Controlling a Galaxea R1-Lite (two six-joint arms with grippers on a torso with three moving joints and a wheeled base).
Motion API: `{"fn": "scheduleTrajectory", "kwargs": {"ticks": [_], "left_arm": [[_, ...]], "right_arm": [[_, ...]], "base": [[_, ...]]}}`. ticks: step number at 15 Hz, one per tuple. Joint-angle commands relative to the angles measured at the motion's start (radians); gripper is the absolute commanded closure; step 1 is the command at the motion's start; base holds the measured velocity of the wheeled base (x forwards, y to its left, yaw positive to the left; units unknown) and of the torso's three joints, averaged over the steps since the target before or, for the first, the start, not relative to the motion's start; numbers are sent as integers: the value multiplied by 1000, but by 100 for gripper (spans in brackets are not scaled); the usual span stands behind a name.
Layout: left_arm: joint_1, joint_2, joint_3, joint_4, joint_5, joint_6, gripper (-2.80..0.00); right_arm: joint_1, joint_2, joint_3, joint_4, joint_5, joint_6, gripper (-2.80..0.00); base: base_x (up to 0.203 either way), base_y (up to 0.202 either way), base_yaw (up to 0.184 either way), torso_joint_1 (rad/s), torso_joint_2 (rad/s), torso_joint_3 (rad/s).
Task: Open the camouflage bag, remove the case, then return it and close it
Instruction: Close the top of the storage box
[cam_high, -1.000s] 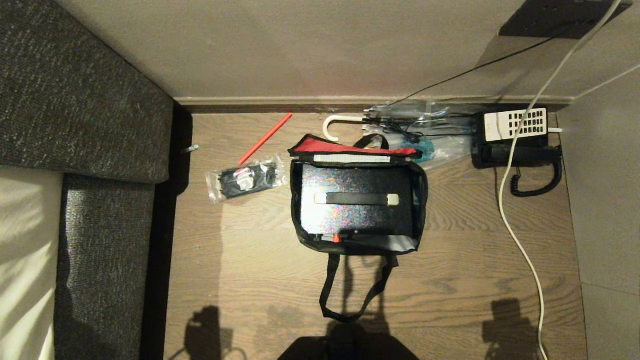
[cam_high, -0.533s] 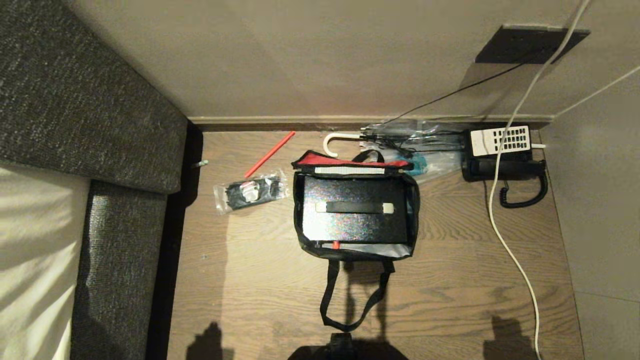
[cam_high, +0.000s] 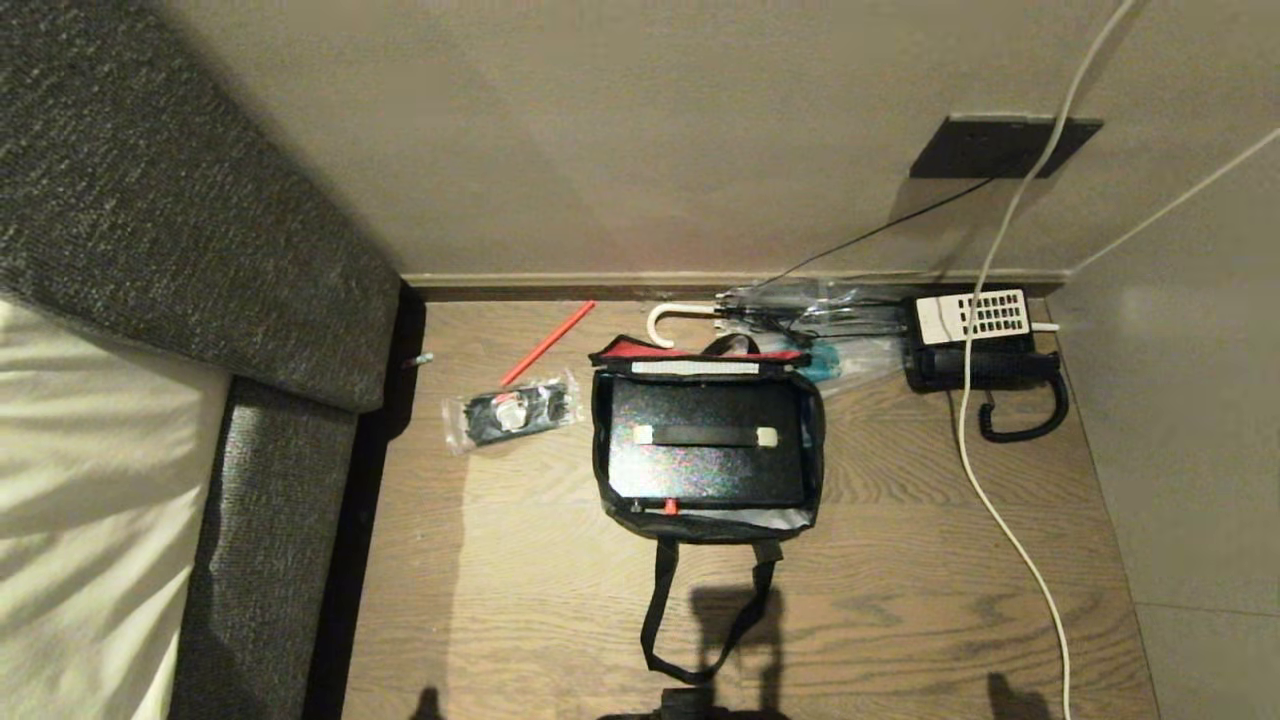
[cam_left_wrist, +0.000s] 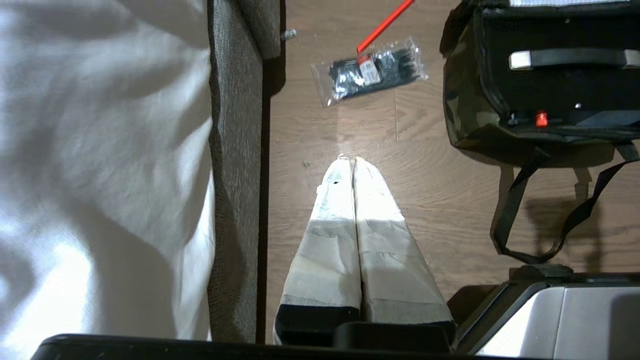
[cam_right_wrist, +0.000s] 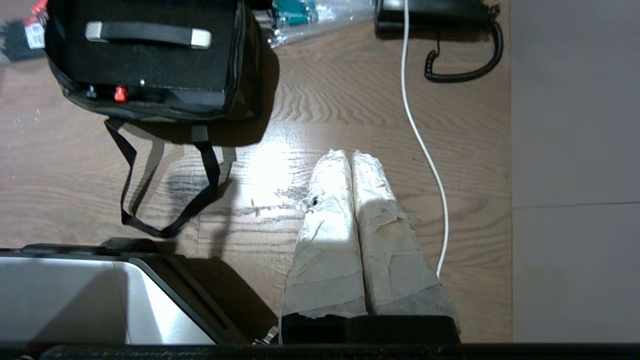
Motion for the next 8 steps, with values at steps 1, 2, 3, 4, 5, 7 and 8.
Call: {"fn": "scheduleTrajectory", "kwargs": {"ticks": [1,2,3,4,5,7,8], "left_arm": [[0,1,2,-1,1,2,0],[0,1,0,3,-3,8,0],[0,1,-1,4,-3,19,0],[0,1,0,1,-3,17,0],[0,1,-2,-9,-3,10,0],[-1,22,-113,9,-4,-1,0],[-1,68,-219,43,-16,-14,0]], "right_arm": [[0,1,-2,10,0,-1,0],[0,1,-9,36,-1,-4,0],[0,1,-13,42,-6,-13,0],[0,1,-13,41,-7,-3,0],[0,0,-22,46,-10,-3,0],[0,3,-148,141,0,-4,0],[0,4,-272,235,11,-3,0]], "base": [[0,0,0,6,2,55],[0,0,0,-2,-2,46],[0,0,0,2,6,30],[0,0,0,0,0,0],[0,0,0,0,0,0],[0,0,0,0,0,0],[0,0,0,0,0,0]]}}
